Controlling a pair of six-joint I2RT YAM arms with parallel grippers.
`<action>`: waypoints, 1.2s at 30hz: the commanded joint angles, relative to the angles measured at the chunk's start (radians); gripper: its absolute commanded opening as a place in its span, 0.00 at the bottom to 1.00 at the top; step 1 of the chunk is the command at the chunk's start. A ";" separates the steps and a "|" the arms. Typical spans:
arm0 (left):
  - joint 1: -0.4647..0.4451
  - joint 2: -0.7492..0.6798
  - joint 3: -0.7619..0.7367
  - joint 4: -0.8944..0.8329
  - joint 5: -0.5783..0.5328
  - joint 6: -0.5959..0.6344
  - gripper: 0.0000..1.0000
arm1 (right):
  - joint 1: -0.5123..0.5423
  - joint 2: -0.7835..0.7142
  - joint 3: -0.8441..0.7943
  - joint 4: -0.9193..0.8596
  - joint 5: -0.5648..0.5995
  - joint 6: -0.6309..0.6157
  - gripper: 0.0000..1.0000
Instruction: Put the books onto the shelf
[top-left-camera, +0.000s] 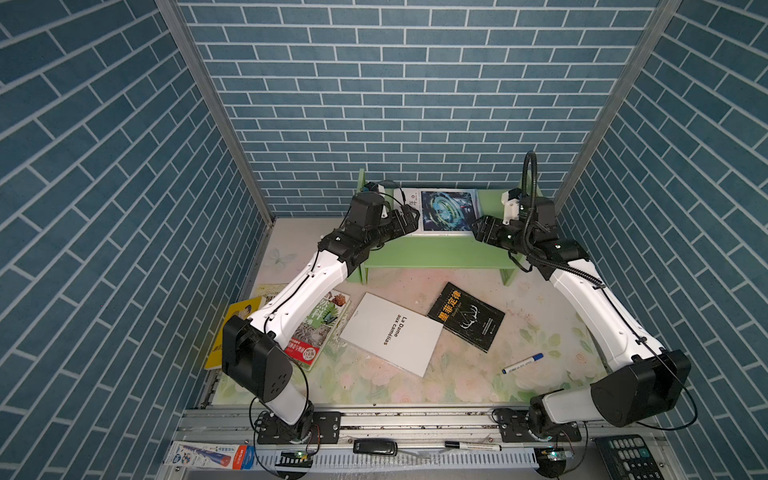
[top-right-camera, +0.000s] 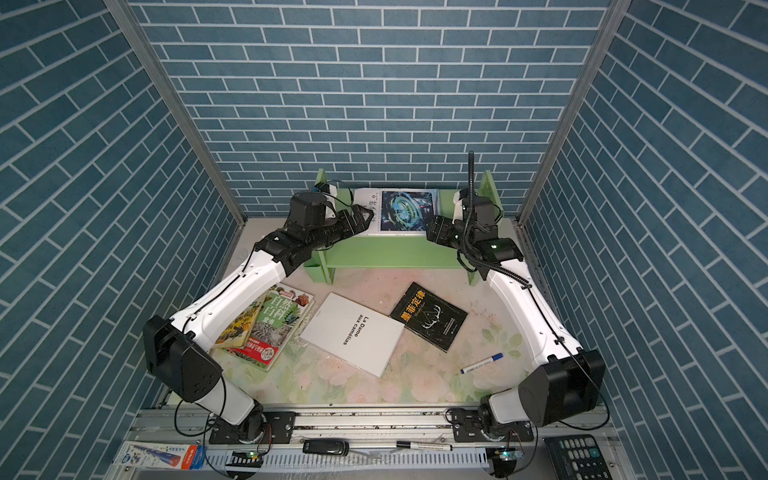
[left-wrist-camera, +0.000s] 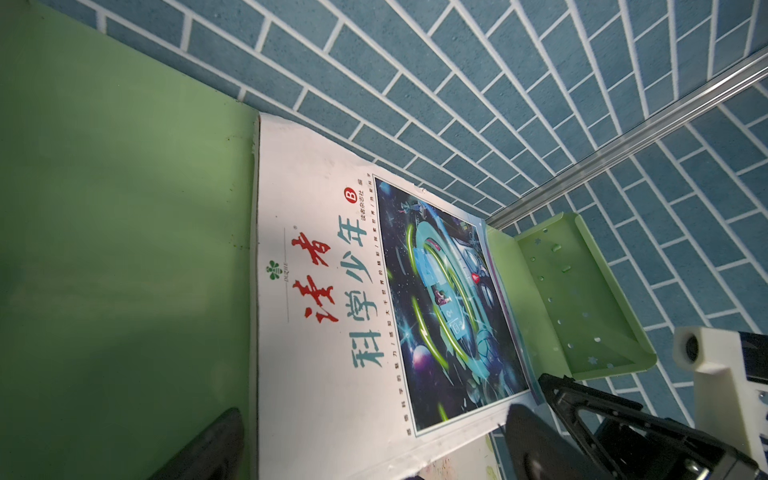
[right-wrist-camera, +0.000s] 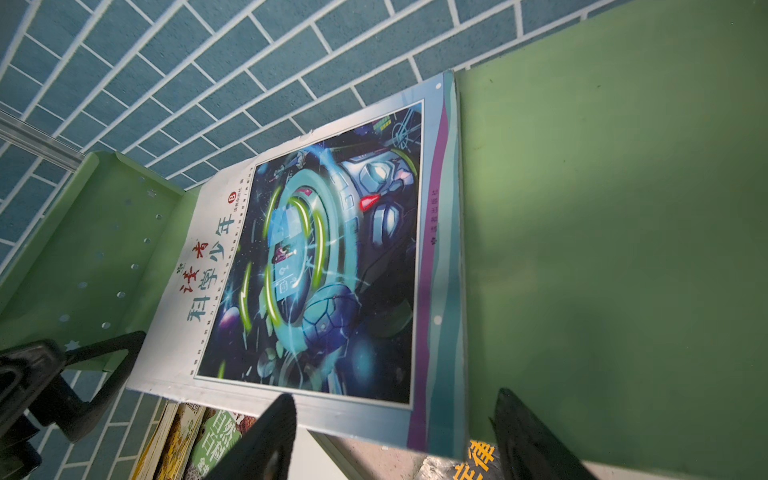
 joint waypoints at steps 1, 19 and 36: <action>0.001 -0.030 -0.012 -0.007 0.001 0.024 1.00 | -0.004 0.012 0.039 -0.036 0.016 -0.045 0.76; 0.002 -0.052 -0.043 0.004 -0.007 0.020 1.00 | -0.006 0.008 0.044 -0.039 -0.011 -0.036 0.76; 0.003 -0.045 -0.043 -0.010 -0.026 0.045 1.00 | -0.006 0.029 0.052 -0.036 -0.026 -0.017 0.76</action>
